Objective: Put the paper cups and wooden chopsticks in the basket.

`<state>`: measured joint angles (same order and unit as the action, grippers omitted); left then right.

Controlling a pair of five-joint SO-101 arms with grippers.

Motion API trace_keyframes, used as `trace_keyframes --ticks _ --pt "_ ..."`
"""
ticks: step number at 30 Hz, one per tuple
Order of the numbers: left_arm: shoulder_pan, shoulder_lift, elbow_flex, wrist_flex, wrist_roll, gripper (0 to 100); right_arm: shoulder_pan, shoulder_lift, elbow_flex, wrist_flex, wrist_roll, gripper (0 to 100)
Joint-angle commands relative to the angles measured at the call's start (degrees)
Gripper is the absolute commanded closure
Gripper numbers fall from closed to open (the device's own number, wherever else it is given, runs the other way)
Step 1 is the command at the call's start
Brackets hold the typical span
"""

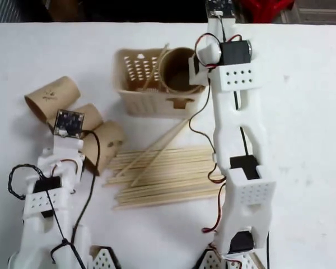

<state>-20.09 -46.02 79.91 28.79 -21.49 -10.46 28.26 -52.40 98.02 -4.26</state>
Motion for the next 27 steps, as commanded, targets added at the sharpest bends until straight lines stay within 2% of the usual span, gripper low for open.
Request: trace_keyframes --ticks 1,7,10,16,21,27 --pt "0.7 -1.1 -0.5 -1.3 -0.6 89 1.5 2.2 -1.8 -0.8 -0.4 94.2" --pt "0.7 -1.0 -0.5 -1.3 -0.6 89 1.7 8.1 -7.1 0.0 -0.2 78.5" --pt "0.7 -1.0 -0.5 -1.3 -0.6 89 1.7 9.4 -10.4 0.0 1.3 73.8" --pt "0.7 -1.0 -0.5 -1.3 -0.6 89 2.7 9.6 -16.6 -0.5 5.6 74.2" --pt "0.7 -1.1 -0.5 -1.3 -0.6 89 3.4 11.7 -18.5 -5.0 10.5 74.1" --pt "0.7 -1.1 -0.5 -1.3 -0.6 89 3.0 17.7 -19.0 -8.9 11.1 74.1"
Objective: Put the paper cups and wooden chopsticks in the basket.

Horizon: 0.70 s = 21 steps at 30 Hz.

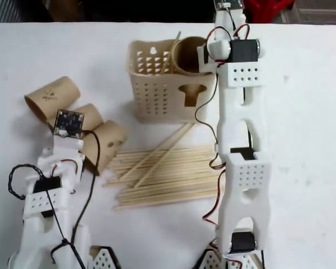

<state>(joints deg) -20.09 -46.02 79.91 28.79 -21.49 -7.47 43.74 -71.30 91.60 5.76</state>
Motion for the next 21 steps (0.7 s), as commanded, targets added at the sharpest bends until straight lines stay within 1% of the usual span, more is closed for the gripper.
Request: trace_keyframes --ticks 1,4,5,6,9,11,14,21 --pt "0.7 -1.1 -0.5 -1.3 -0.6 89 0.1 2.9 -0.1 -3.9 1.1 74.1" --pt "0.7 -1.1 -0.5 -1.3 -0.6 89 0.4 3.6 -0.1 -8.6 1.1 75.4" --pt "0.7 -1.1 -0.5 -1.3 -0.6 89 0.7 3.3 -0.1 -9.6 1.1 78.0" --pt "0.7 -1.1 -0.5 -1.3 -0.6 89 1.1 2.8 -0.1 -10.6 1.0 82.1" --pt "0.7 -1.1 -0.5 -1.3 -0.6 89 2.2 1.3 -0.1 -15.1 0.6 99.1" --pt "0.7 -1.1 -0.5 -1.3 -0.6 89 2.4 0.4 -0.1 -16.5 0.6 96.0" --pt "0.7 -1.2 -0.5 -1.3 -0.6 89 2.2 -1.3 -0.1 -16.7 0.6 98.6" --pt "0.7 -1.2 -0.5 -1.3 -0.6 89 -0.5 -1.8 0.1 -16.7 0.6 98.1"
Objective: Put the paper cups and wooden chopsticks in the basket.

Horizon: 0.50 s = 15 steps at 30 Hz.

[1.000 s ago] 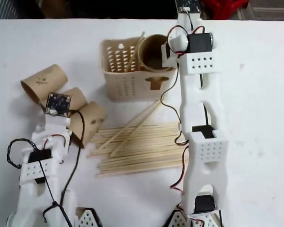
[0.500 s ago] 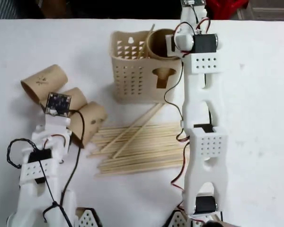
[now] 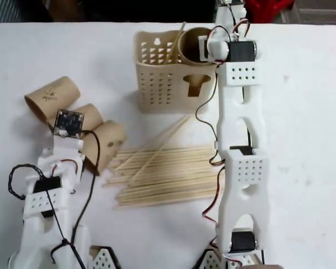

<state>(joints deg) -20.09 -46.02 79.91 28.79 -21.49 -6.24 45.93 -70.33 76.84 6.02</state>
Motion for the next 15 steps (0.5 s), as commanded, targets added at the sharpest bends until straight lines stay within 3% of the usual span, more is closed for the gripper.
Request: trace_keyframes --ticks 1,7,15 --pt "0.7 -1.2 -0.5 -1.3 -0.6 89 -2.0 -4.0 -0.5 -1.5 0.4 98.1" --pt "0.7 -1.2 -0.4 -1.3 -0.6 89 -2.1 -4.6 -1.1 9.3 0.4 96.9" --pt "0.7 -1.1 -0.4 -1.3 -0.6 89 -1.5 -4.9 -1.8 16.3 0.8 70.2"
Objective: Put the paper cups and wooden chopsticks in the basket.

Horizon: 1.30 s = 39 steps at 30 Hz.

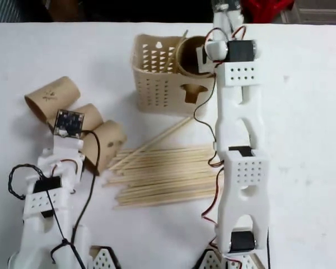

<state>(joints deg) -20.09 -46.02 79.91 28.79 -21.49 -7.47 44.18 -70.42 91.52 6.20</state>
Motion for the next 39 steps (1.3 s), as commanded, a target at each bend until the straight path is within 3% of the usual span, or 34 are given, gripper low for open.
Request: trace_keyframes --ticks 1,13,19,21,25,26,29,32,37,39 --pt "0.7 -1.1 -0.4 -1.3 -0.6 89 -0.4 -3.5 -2.7 2.4 0.6 68.8" --pt "0.8 -1.0 -0.4 -1.3 -0.6 89 -1.5 -7.2 -23.9 4.9 0.3 68.3" --pt "0.8 -1.1 -0.5 -1.3 -0.6 89 -1.0 -10.7 -25.0 7.0 0.3 68.8" --pt "0.7 -1.2 -0.5 -1.3 -0.6 89 -0.7 -12.8 -25.0 7.1 0.3 74.3" --pt "0.5 -1.3 -0.9 -1.1 -0.5 89 0.6 -18.3 -24.8 7.4 0.5 98.3" --pt "0.5 -1.3 -0.9 -1.1 -0.5 89 1.7 -19.7 -23.7 7.4 0.6 98.8" --pt "0.4 -1.3 -1.6 -0.8 -0.4 89 5.1 -25.4 -15.5 7.4 0.6 92.5" --pt "-0.6 -1.3 -4.5 2.7 -0.3 89 9.2 -32.8 1.0 7.3 0.9 96.7" --pt "-2.2 -1.3 -12.3 11.3 -0.4 89 12.7 -46.6 30.8 7.1 12.6 97.9" --pt "-3.6 -1.3 -16.1 13.8 -0.4 89 14.0 -52.5 41.2 6.8 14.1 98.2"
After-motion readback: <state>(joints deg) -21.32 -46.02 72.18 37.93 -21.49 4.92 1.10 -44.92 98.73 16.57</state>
